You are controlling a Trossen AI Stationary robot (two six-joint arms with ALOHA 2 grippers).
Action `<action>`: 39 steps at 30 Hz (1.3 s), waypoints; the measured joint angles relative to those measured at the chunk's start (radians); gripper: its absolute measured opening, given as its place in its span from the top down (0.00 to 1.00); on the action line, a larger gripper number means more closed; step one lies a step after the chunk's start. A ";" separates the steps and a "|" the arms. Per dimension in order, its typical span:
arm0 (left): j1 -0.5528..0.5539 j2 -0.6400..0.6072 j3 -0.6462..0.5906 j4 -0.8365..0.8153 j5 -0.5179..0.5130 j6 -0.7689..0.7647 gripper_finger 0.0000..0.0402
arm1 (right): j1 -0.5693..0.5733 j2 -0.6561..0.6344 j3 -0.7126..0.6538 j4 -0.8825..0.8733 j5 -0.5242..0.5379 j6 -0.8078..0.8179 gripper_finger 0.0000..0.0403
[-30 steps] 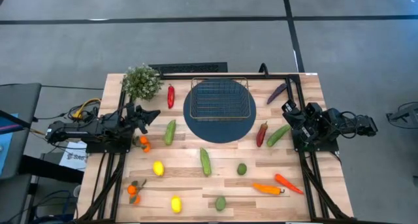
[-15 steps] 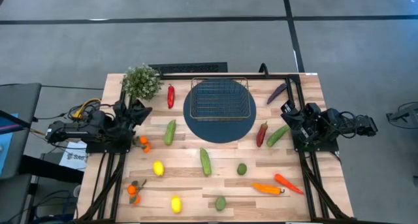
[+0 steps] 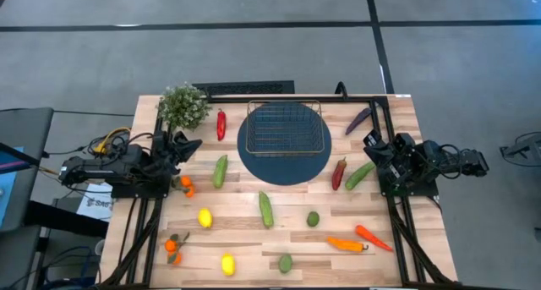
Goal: Build produce basket
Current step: Put the right cucumber into the wire basket
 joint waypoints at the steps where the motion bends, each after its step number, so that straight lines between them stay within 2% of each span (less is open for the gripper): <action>1: 0.000 0.000 0.000 -0.007 -0.001 0.000 0.97 | 0.000 0.000 0.000 0.000 0.001 0.000 0.90; 7: -0.001 0.000 0.000 -0.010 0.004 0.001 0.87 | 0.000 0.000 0.000 0.001 0.051 0.015 0.87; 12: -0.001 0.000 0.000 0.029 0.008 -0.008 0.76 | 0.000 0.000 0.000 0.008 0.113 0.091 0.83; 20: 0.000 0.000 0.000 0.103 0.034 0.021 0.63 | 0.000 0.000 0.030 0.009 0.191 0.088 0.71; 25: 0.000 0.000 0.000 0.107 0.030 0.022 0.60 | 0.000 0.000 0.088 0.006 0.228 -0.001 0.60; 31: 0.000 0.000 0.000 0.108 0.028 0.056 0.60 | 0.000 0.000 0.149 -0.055 0.221 -0.054 0.49; 39: 0.000 0.000 0.000 0.249 -0.054 0.182 0.60 | 0.000 0.000 0.164 -0.074 0.215 -0.072 0.47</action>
